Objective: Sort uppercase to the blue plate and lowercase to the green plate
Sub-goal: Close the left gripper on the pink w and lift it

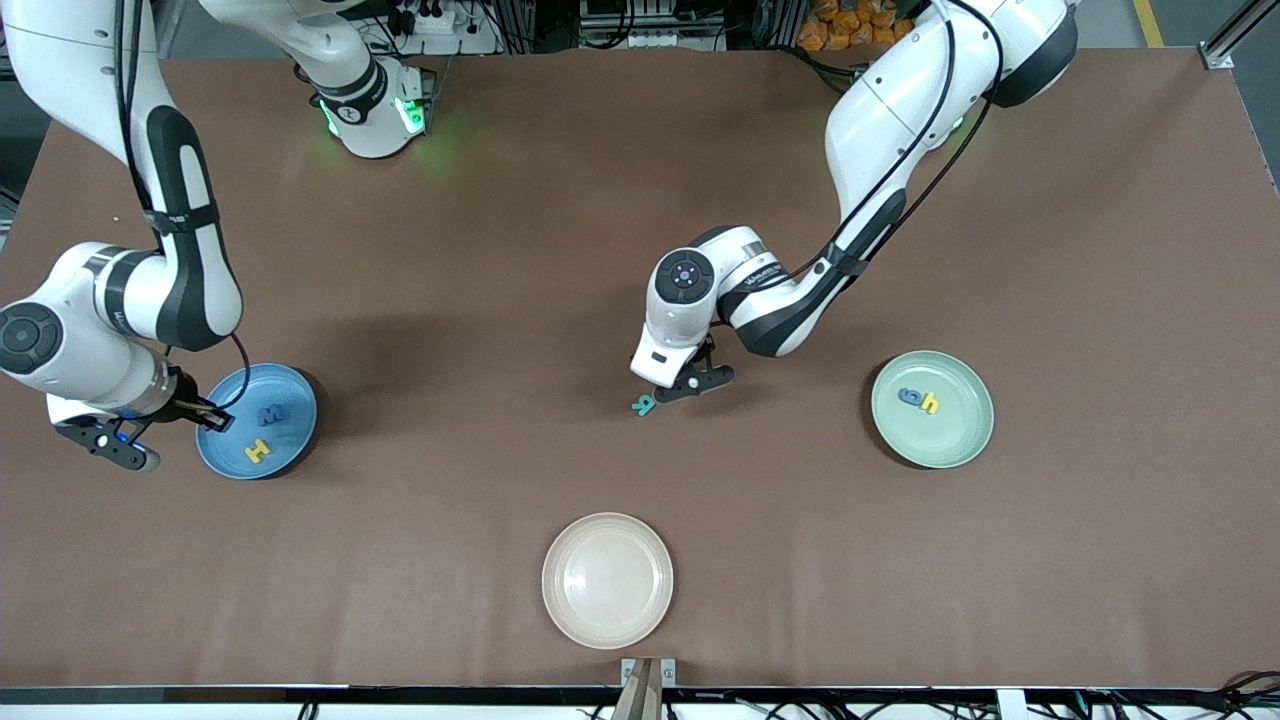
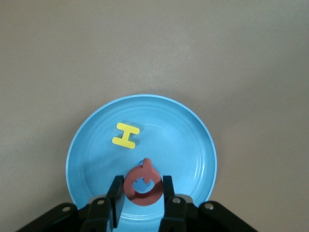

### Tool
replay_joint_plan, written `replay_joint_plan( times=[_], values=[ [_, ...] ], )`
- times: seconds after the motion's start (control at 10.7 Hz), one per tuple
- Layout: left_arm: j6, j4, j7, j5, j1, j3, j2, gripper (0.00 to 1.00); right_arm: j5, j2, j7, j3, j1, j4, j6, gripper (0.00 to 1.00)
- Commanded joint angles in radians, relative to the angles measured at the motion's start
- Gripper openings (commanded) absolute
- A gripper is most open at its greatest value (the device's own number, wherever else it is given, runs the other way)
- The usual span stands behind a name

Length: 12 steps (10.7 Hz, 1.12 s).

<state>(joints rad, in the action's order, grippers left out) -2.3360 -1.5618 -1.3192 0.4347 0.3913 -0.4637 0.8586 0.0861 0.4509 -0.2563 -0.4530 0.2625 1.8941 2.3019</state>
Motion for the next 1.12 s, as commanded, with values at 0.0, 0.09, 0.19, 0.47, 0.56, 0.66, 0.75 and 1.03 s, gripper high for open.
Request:
replay_joint_plan(
  times=[0.0,0.09,0.19,0.47,0.56,0.66,0.75,1.03],
  values=[
    [0.010,0.019,-0.011,-0.004,0.018,0.010,0.016,0.25,-0.002,-0.027,-0.015,0.002,0.006,0.025,0.008,0.00],
    [0.010,0.019,-0.009,-0.001,0.018,0.010,0.016,0.18,-0.002,-0.027,-0.023,0.002,0.006,0.025,0.008,0.00],
    [0.010,0.019,-0.006,-0.001,0.018,0.010,0.016,0.12,-0.002,-0.027,-0.026,0.002,0.007,0.023,0.008,0.00],
    [0.010,0.020,0.015,0.004,0.018,0.030,0.010,0.00,-0.002,-0.029,-0.028,0.002,0.009,0.023,0.007,0.00],
    [0.013,0.019,0.041,0.004,0.017,0.030,0.005,0.00,-0.002,-0.029,-0.028,0.002,0.009,0.022,0.007,0.00],
    [0.047,0.020,0.075,0.002,0.012,0.030,-0.004,0.00,-0.002,-0.029,-0.037,0.002,0.009,0.022,0.007,0.00],
    [0.087,0.022,0.119,0.002,0.003,0.030,-0.018,0.00,-0.002,-0.029,-0.044,0.004,0.018,0.022,0.007,0.00],
    [0.151,0.022,0.190,0.002,-0.022,0.030,-0.041,0.00,-0.003,-0.029,-0.055,0.002,0.024,0.020,0.007,0.00]
  ],
)
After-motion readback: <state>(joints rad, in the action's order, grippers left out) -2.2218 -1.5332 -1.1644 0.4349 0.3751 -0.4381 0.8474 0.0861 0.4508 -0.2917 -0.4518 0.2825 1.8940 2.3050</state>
